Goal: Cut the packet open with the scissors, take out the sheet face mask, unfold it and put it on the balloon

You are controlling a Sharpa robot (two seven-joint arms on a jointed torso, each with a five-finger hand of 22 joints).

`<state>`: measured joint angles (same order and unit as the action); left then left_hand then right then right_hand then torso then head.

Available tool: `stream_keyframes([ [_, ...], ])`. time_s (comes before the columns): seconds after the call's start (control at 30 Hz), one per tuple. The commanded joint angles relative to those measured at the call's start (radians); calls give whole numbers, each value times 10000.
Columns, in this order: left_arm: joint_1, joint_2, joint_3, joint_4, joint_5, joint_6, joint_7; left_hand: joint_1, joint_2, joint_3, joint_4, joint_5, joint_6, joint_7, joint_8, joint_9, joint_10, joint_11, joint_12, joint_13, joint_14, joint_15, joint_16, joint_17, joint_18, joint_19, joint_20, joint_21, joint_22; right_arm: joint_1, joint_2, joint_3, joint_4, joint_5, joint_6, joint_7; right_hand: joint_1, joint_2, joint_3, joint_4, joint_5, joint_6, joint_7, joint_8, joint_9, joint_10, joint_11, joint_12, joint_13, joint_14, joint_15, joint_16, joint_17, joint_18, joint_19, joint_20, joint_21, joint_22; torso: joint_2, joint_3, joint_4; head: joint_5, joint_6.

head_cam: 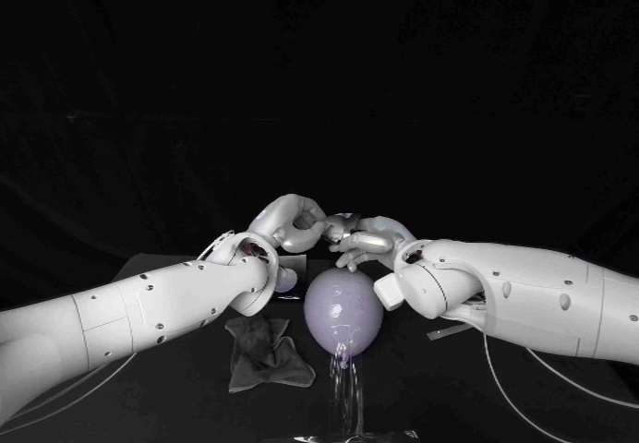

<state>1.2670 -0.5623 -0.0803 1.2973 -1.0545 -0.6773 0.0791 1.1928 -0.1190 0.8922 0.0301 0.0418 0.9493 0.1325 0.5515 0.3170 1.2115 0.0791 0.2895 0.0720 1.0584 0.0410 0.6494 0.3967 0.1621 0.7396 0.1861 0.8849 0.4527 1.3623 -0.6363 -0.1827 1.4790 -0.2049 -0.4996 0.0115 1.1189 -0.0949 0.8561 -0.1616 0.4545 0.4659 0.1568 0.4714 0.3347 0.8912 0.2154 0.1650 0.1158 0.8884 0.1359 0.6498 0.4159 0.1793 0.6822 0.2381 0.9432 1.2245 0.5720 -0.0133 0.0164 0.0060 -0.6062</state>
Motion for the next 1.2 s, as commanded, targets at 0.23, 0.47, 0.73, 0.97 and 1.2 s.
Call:
stream_keyframes([
  [0.23, 17, -23, 14, 64, 400, 189, -157, 21, 93, -22, 8, 65, 72, -16, 69, 415, 71, -8, -71, -10, -26, -36, -43, 11, 156, -91, -19, 44, 21, 19, -269, 8, -87, -1663, 355, -6, -580, -625, -2247, 710, -1453, 45, 1234, 615, -61, 391, -116, 654, -267, 282, -22, 513, -130, 57, 679, 24, -1569, -1598, 6, -8, 5, 25, 19],
  [0.47, 16, -31, 14, 44, 839, 396, -402, 62, 67, -26, -51, 68, 81, -24, 78, 418, 87, -18, -77, -5, -26, -43, -40, 18, 163, -119, -23, 80, 45, 47, -699, 5, 181, -2285, 765, 24, -517, -862, -3698, 1145, -2225, 583, 996, 839, -301, 743, -332, 1116, -426, 636, -202, 676, -327, 59, 1441, -147, -2233, -2433, -4, -3, -8, 75, 37],
  [0.73, 16, 0, 14, -12, 996, 516, -586, 68, 59, -26, -64, 69, 84, -26, 80, 418, 91, -20, -79, -4, -25, -44, -39, 19, 165, -125, -23, 92, 52, 63, -1016, 3, 568, -2521, 857, 39, -541, -961, -4596, 1511, -2240, 886, 995, 656, -610, 810, -340, 1191, -501, 850, -232, 578, -500, 43, 1770, -207, -2473, -2759, -7, 14, 0, 76, 67],
  [0.97, 16, 34, 13, -58, 1019, 562, -660, 71, 55, -26, -71, 68, 86, -27, 82, 419, 94, -20, -80, -3, -24, -45, -38, 20, 166, -128, -23, 98, 56, 92, -1435, 4, 955, -3381, -438, 920, 253, -316, -4419, 1475, -2613, 1789, 512, 936, -655, 2202, -882, 1929, -242, 2023, -701, 1060, -348, 105, 2408, -511, -2200, -2743, 0, -2, 4, 66, 72],
  [1.2, 16, 41, 13, -66, 1024, 595, -689, 71, 55, -26, -71, 68, 86, -27, 82, 419, 94, -20, -80, -3, -24, -45, -38, 20, 166, -128, -23, 98, 56, 326, -2074, 25, 1423, -5802, -1458, 2075, 1256, 341, -2974, 1154, -3413, 3916, -443, 799, -871, 4653, -1846, 3533, 896, 4846, -1734, 3627, 2097, -843, 6267, -1560, 2642, 672, 2, -4, 16, 102, 38],
])
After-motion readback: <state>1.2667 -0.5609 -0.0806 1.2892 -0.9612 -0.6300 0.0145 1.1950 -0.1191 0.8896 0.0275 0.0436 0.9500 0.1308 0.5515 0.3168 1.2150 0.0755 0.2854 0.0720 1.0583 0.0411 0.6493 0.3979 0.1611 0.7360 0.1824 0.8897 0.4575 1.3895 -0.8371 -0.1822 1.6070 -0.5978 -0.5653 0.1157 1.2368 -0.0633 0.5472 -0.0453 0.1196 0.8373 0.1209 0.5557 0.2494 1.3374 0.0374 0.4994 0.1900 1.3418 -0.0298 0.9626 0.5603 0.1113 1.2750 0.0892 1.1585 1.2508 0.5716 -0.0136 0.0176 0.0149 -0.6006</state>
